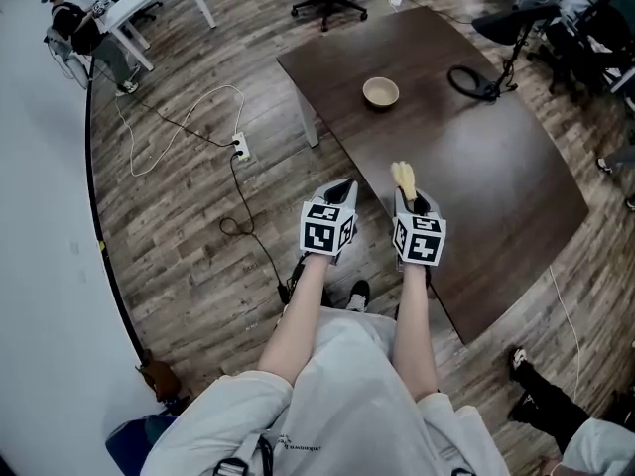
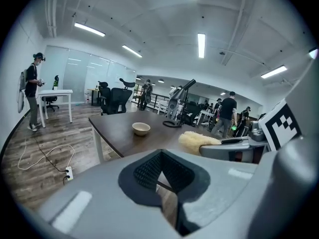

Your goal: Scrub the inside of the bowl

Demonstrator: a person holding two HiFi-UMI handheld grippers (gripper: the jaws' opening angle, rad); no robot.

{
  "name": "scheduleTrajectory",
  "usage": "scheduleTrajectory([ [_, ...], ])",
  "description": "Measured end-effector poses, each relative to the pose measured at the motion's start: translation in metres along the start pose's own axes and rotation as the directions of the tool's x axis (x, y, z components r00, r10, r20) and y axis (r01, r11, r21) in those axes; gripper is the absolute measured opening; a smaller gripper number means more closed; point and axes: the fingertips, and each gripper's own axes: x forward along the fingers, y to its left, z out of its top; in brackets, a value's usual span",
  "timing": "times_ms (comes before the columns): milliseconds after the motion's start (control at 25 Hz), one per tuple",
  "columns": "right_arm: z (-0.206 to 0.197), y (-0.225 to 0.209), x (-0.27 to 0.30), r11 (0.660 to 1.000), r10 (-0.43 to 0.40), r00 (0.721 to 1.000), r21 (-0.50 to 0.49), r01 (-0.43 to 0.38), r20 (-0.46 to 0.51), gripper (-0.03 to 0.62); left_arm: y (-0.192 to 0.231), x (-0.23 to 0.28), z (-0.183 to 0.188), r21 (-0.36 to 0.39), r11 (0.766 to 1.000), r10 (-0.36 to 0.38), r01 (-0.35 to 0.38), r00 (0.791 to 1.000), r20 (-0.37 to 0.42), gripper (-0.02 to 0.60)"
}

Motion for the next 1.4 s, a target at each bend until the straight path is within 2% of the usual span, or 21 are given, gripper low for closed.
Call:
scheduleTrajectory([
  [160,-0.008,0.001,0.003,0.999,-0.035,0.999,0.033,0.036,-0.021,0.123,0.010,0.004,-0.006,-0.008,0.999,-0.044,0.044,0.999,-0.024,0.001],
  [440,-0.003,0.021,0.007,0.986,-0.123,0.992,0.112,0.124,-0.019,0.124,0.048,0.003,0.010,0.026,0.991,-0.130,0.132,0.990,-0.061,0.001],
  [720,-0.006,0.055,0.022,0.977,-0.178,0.984,0.115,0.180,-0.028,0.123,0.094,0.005,0.015,0.023,0.976,-0.215,0.216,0.974,-0.066,0.001],
  [960,0.012,0.085,0.035,0.971,-0.218,0.976,0.094,0.219,-0.011,0.124,0.150,-0.011,0.017,0.001,0.968,-0.250,0.251,0.966,-0.067,0.001],
  [1040,0.018,0.092,0.045,0.971,-0.220,0.975,0.090,0.221,-0.014,0.123,0.163,-0.017,0.021,0.008,0.963,-0.268,0.269,0.961,-0.066,0.001],
  [1160,0.026,0.103,0.066,0.975,-0.202,0.979,0.096,0.202,-0.009,0.123,0.188,-0.019,0.028,0.002,0.966,-0.257,0.258,0.965,-0.040,0.001],
  [1320,0.037,0.126,0.105,0.986,-0.143,0.990,0.082,0.142,0.000,0.123,0.228,-0.016,0.031,-0.074,0.972,-0.221,0.223,0.975,0.027,0.001],
  [1400,0.044,0.141,0.125,0.991,-0.111,0.994,0.080,0.111,-0.005,0.123,0.249,-0.017,0.034,-0.110,0.973,-0.200,0.203,0.979,0.036,0.000],
])
